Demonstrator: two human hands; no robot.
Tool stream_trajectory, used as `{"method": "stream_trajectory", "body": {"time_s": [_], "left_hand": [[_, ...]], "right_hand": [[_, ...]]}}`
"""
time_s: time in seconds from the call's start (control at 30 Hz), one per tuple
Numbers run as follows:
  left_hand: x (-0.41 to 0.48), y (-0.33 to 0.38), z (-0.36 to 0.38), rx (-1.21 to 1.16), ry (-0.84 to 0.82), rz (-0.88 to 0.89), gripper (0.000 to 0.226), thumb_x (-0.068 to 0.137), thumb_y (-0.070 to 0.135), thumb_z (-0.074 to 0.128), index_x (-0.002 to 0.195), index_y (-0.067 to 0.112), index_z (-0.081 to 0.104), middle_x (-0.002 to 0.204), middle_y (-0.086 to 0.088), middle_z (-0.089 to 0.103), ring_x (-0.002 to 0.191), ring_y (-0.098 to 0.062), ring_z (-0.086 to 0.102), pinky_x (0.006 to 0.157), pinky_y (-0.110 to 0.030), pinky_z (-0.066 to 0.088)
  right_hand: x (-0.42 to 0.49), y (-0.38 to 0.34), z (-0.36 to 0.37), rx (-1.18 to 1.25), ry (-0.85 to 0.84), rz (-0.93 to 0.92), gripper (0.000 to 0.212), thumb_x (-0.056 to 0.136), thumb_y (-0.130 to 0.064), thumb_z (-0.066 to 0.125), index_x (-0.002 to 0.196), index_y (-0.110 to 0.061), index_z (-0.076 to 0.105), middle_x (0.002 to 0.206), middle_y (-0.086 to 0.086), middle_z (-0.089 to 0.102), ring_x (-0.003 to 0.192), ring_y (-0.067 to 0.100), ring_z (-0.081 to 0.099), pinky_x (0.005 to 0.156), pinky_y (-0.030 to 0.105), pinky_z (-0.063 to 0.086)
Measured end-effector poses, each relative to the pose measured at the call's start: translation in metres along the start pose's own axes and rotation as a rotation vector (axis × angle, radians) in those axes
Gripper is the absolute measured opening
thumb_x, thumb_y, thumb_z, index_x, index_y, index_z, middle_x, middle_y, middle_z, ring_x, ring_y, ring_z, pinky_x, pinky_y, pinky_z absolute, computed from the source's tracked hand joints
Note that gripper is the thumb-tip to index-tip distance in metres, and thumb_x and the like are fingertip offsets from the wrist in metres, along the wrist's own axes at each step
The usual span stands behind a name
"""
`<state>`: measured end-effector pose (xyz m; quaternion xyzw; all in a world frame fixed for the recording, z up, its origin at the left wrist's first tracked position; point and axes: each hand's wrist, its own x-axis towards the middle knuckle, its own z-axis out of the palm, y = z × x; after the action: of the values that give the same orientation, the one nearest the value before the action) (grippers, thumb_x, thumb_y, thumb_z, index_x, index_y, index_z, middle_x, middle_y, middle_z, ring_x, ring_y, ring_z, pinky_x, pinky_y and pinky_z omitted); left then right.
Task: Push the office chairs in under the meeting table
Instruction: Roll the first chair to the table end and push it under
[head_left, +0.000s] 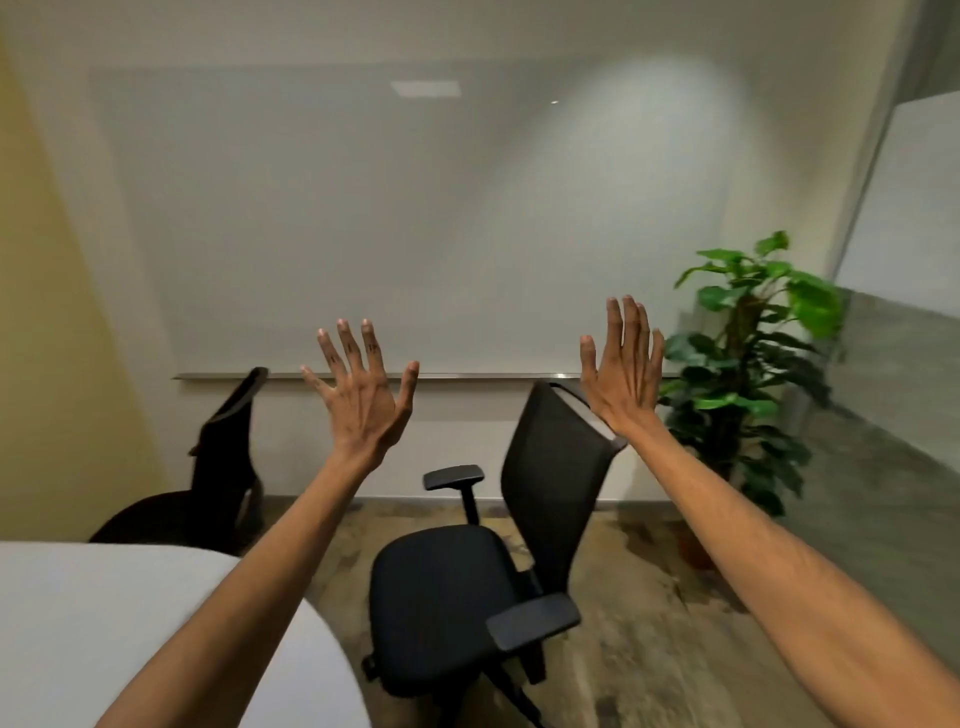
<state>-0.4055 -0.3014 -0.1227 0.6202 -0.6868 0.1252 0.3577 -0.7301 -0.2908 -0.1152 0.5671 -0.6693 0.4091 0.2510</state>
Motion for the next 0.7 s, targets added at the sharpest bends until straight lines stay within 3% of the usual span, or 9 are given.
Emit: {"method": "stream_trajectory", "body": {"time_s": [0.3,0.7], "left_hand": [[-0.013,0.153,0.059,-0.131,0.014,0.185,0.085,0.095,0.063,0.017,0.154,0.009,-0.009,0.164,-0.013,-0.01,0.151,-0.025,-0.012,0.121,-0.054,-0.002],[-0.035,0.314,0.134,-0.157,0.011,0.256,0.084,0.093,0.064,0.014,0.155,0.009,-0.003,0.165,-0.011,-0.003,0.151,-0.028,-0.008,0.122,-0.05,-0.001]], "right_hand": [[-0.011,0.148,-0.077,-0.122,0.07,0.111,0.062,0.1,-0.044,0.025,0.152,-0.015,0.01,0.161,0.01,0.012,0.147,0.023,0.006,0.119,0.047,0.005],[-0.016,0.317,-0.115,-0.172,0.045,0.155,0.062,0.099,-0.044,0.021,0.153,-0.016,0.007,0.161,0.009,0.007,0.148,0.02,-0.001,0.119,0.048,0.002]]}}
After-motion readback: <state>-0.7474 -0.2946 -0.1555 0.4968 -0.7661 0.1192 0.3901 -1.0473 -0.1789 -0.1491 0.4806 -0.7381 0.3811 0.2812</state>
